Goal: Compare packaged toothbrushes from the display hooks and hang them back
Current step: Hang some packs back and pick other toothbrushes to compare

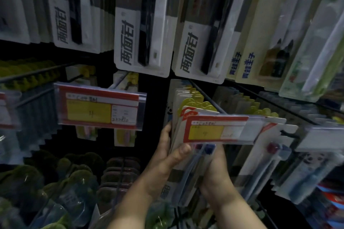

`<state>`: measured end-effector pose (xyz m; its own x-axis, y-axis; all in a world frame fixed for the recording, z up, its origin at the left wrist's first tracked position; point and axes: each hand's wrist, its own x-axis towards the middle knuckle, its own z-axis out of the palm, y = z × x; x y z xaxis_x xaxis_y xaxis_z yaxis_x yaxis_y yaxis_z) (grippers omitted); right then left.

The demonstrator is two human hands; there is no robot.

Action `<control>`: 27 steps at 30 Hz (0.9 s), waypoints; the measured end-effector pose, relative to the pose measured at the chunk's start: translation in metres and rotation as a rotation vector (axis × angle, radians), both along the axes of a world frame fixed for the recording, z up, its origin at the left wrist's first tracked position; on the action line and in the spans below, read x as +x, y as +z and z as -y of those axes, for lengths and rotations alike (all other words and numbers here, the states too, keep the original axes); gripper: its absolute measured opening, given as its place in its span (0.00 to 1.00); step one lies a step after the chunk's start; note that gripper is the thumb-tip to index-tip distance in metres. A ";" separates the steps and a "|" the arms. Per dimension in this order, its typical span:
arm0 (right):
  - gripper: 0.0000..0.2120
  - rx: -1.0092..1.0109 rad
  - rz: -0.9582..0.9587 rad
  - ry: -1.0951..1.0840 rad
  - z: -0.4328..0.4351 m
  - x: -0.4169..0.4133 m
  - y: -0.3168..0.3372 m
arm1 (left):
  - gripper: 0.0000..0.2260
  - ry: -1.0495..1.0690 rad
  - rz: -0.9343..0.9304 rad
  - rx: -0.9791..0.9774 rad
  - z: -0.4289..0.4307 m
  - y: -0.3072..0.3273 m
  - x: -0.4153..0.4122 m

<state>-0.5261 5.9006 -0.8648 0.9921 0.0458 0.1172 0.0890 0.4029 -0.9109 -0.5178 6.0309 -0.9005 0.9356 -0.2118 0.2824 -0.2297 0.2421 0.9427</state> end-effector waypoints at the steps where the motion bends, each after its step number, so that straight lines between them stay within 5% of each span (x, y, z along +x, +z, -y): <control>1: 0.25 -0.009 -0.001 0.006 0.002 -0.003 0.001 | 0.53 -0.004 0.003 0.000 0.001 0.000 -0.001; 16: 0.31 0.045 -0.070 0.029 0.003 -0.018 0.010 | 0.56 0.026 -0.009 -0.035 0.006 0.004 -0.013; 20: 0.24 0.044 -0.116 -0.007 0.004 -0.025 0.015 | 0.53 -0.011 -0.037 0.002 0.011 0.000 -0.022; 23: 0.25 0.096 -0.169 -0.056 0.003 -0.026 0.017 | 0.60 -0.021 -0.054 -0.040 0.013 0.002 -0.034; 27: 0.26 0.093 -0.194 -0.112 0.003 -0.037 0.019 | 0.56 -0.020 -0.062 -0.113 0.018 0.009 -0.047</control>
